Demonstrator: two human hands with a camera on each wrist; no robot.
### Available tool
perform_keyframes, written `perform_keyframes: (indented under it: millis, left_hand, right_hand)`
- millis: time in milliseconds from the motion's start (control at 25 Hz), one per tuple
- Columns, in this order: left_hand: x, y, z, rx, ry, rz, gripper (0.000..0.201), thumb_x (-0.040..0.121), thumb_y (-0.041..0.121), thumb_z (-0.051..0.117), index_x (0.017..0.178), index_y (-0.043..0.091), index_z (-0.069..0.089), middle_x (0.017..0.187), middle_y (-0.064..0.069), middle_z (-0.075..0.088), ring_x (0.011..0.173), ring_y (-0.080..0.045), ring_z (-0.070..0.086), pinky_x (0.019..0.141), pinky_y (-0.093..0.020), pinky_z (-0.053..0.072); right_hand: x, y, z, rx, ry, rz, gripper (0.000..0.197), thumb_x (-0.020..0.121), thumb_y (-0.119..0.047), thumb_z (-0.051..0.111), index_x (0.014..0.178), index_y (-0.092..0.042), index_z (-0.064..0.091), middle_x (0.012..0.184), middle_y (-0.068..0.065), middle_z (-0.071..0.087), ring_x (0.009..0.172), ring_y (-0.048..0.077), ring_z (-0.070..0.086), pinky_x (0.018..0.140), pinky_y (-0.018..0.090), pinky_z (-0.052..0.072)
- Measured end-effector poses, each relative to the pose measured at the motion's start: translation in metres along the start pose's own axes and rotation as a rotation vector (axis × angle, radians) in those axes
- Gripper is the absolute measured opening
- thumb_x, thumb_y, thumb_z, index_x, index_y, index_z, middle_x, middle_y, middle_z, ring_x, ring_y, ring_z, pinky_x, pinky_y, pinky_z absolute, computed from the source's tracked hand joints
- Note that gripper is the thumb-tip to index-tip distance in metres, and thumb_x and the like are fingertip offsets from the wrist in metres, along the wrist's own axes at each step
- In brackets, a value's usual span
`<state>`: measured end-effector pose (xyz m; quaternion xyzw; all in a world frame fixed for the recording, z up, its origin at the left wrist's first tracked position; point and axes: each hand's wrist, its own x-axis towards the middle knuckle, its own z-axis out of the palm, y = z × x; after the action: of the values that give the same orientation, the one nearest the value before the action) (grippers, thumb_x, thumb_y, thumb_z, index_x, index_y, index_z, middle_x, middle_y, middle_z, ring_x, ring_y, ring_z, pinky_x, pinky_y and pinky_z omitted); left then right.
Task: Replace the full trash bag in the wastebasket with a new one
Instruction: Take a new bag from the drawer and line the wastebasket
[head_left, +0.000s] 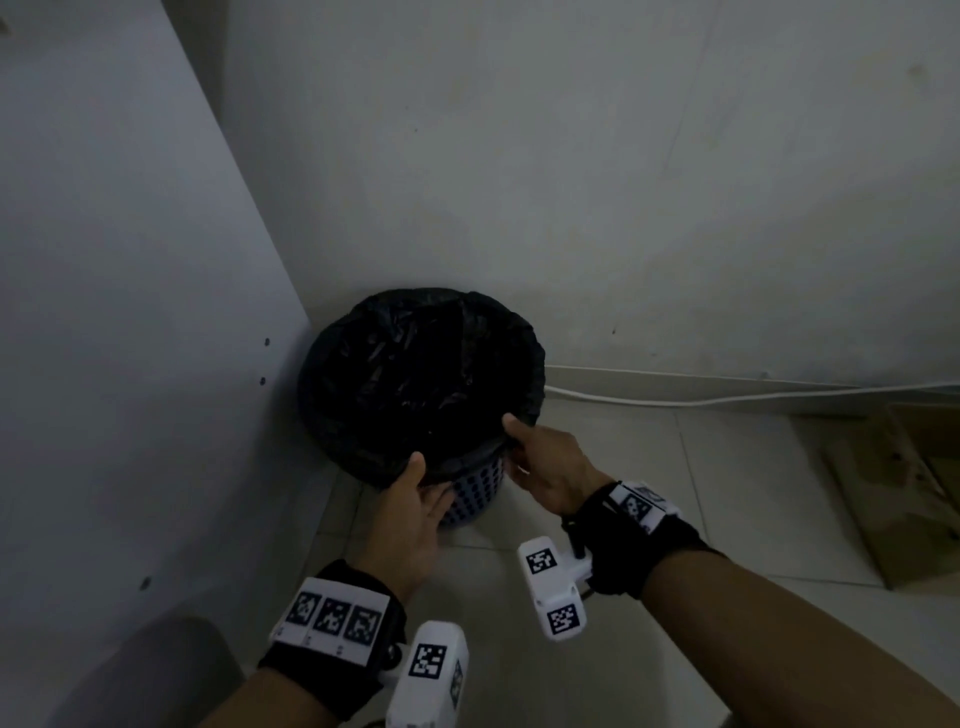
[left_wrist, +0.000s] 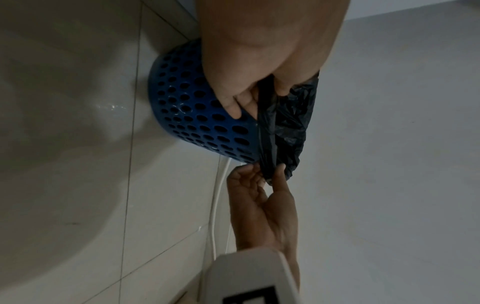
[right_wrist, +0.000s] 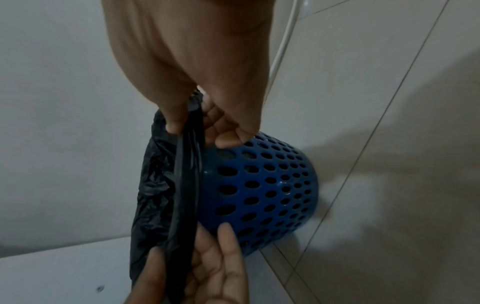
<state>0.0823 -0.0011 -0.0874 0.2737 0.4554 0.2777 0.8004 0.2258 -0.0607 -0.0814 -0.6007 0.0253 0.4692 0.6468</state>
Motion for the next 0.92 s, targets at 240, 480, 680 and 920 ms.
perform_keyframes:
  millis: [240, 480, 680, 920]
  left_hand:
    - [0.000, -0.008, 0.001, -0.058, -0.017, -0.011, 0.046, 0.099, 0.026, 0.048, 0.143, 0.014, 0.041, 0.138, -0.010, 0.051, 0.109, -0.020, 0.056, 0.098, -0.033, 0.042]
    - [0.005, 0.001, -0.014, -0.104, 0.041, 0.021, 0.044, 0.099, 0.024, 0.048, 0.142, 0.014, 0.043, 0.139, -0.010, 0.052, 0.107, -0.020, 0.058, 0.087, -0.032, 0.046]
    - [0.007, 0.007, -0.026, -0.046, 0.302, 0.302, 0.057, 0.094, 0.018, 0.060, 0.139, 0.027, 0.026, 0.140, -0.009, 0.038, 0.100, -0.019, 0.059, 0.069, -0.033, 0.058]
    - [-0.010, 0.009, -0.033, 0.298, 0.258, 0.431, 0.035, 0.088, 0.017, 0.067, 0.116, 0.016, 0.046, 0.123, -0.007, 0.049, 0.099, -0.020, 0.061, 0.061, -0.024, 0.059]
  right_hand:
    - [-0.010, 0.011, 0.007, -0.142, -0.160, 0.099, 0.017, 0.089, -0.031, 0.068, 0.088, -0.014, 0.066, 0.079, 0.002, 0.062, 0.065, 0.012, 0.052, 0.059, 0.023, 0.046]
    - [0.000, -0.007, -0.001, 0.027, 0.017, 0.018, 0.024, 0.086, -0.027, 0.071, 0.095, -0.005, 0.070, 0.098, 0.009, 0.072, 0.083, 0.020, 0.063, 0.062, 0.024, 0.049]
    - [-0.003, 0.008, 0.001, -0.087, -0.062, 0.034, 0.038, 0.087, -0.030, 0.070, 0.061, -0.019, 0.044, 0.092, 0.013, 0.059, 0.079, 0.022, 0.052, 0.060, 0.029, 0.041]
    - [-0.005, 0.009, -0.005, -0.183, -0.190, 0.041, 0.018, 0.092, -0.028, 0.063, 0.089, -0.015, 0.051, 0.099, 0.008, 0.064, 0.085, 0.021, 0.052, 0.062, 0.026, 0.047]
